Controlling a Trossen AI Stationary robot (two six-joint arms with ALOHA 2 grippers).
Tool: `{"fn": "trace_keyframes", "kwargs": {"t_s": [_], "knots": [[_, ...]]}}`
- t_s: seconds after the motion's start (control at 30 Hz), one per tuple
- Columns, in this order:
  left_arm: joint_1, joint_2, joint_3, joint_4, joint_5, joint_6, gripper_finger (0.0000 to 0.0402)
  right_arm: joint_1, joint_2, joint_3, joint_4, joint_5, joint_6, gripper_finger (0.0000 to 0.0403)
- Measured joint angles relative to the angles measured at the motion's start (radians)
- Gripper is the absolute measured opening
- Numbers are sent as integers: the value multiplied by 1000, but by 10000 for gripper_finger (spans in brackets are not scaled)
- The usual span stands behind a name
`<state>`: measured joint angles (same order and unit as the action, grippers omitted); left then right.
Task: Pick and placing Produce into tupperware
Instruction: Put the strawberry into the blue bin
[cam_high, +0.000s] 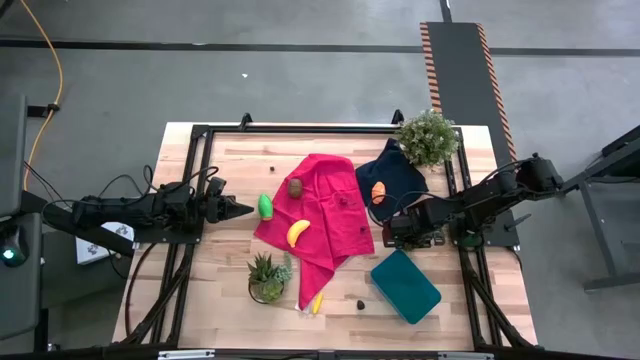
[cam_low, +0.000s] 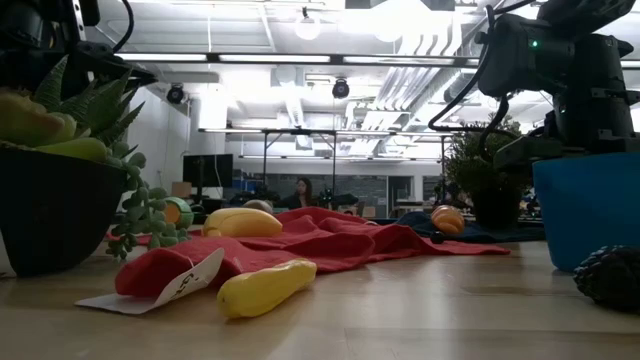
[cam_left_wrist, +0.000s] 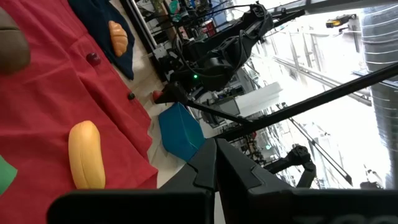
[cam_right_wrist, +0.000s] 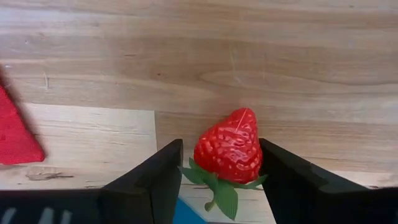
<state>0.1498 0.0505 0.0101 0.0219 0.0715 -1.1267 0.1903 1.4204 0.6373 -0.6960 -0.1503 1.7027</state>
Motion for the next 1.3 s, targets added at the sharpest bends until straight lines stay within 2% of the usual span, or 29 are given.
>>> {"fn": "trace_keyframes", "kwargs": {"t_s": [0.5,0.9,1.3], "knots": [[0,0,0,0,0,0,1,0,-2,0,-9,17,0,139],[0,0,0,-1,0,0,1,0,-9,3,-10,17,-1,134],[0,0,0,-1,0,-1,1,-22,-159,4,-69,48,-1,134]]}}
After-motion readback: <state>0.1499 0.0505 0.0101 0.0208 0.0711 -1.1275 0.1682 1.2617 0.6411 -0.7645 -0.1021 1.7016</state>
